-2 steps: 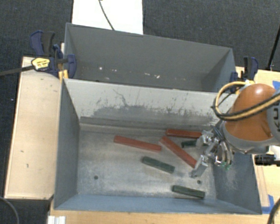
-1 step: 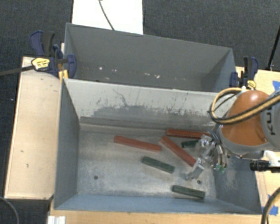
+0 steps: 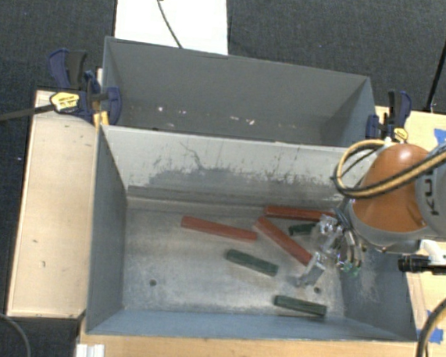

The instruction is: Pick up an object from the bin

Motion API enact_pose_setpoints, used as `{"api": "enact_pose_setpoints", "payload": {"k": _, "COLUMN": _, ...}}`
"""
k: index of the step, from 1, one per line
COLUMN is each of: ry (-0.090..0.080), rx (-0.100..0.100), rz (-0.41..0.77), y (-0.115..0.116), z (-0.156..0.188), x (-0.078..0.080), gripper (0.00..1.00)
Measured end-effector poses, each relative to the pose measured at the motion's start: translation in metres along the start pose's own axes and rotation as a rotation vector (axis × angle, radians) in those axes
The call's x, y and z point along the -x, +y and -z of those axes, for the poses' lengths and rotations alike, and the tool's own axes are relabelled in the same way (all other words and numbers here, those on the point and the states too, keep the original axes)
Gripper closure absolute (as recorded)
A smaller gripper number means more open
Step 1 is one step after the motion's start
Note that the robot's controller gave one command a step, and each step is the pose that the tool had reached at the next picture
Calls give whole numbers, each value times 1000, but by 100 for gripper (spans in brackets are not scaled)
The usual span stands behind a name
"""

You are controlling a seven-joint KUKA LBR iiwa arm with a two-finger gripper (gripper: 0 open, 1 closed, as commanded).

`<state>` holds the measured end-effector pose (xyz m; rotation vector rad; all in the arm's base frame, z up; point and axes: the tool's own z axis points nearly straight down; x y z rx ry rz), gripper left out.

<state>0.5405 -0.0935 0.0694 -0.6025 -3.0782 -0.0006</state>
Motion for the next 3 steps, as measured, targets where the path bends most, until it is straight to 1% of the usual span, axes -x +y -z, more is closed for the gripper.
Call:
{"api": "enact_pose_setpoints", "payload": {"k": 1, "ry": 0, "rx": 0, "rz": 2, "y": 0, "z": 0, "x": 0, "gripper": 100}}
{"api": "enact_pose_setpoints", "payload": {"k": 2, "ry": -10, "rx": 2, "rz": 7, "y": 0, "z": 29, "x": 1, "gripper": 100}}
{"api": "enact_pose_setpoints", "payload": {"k": 3, "ry": -11, "rx": 2, "rz": 12, "y": 1, "z": 49, "x": 2, "gripper": 100}}
